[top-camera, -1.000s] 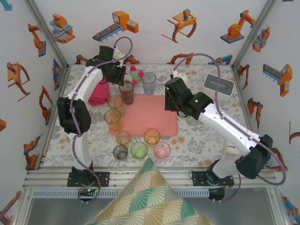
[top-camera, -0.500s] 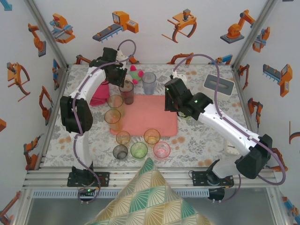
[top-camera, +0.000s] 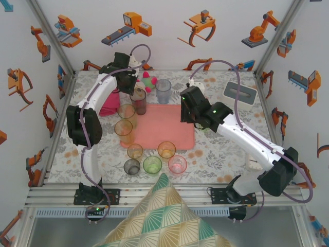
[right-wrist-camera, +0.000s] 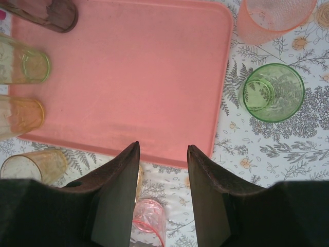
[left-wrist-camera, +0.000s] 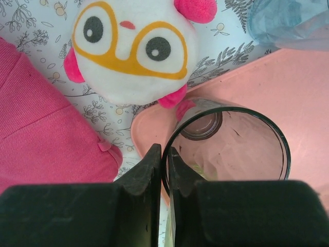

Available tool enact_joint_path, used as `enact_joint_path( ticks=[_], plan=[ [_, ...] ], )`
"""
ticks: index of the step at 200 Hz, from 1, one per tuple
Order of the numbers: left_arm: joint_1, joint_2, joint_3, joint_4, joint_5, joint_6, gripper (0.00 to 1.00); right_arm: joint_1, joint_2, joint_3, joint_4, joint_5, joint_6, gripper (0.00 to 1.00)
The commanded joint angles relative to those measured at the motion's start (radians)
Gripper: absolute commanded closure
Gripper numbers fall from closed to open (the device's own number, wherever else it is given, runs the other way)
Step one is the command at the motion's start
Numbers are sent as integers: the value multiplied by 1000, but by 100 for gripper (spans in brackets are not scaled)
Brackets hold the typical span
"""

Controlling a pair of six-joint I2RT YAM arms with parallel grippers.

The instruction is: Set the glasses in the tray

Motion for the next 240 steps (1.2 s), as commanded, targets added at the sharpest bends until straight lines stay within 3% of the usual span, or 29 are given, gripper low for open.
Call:
enact_joint_path(
  ticks=[1,240],
  plan=[
    [-7,8,0,-22,-23,10,85,7,-1,-10,15,21,18,58],
    [5,-63,-33,-21,-89,9,91,8,6,-27,32,10,23,58]
  ],
)
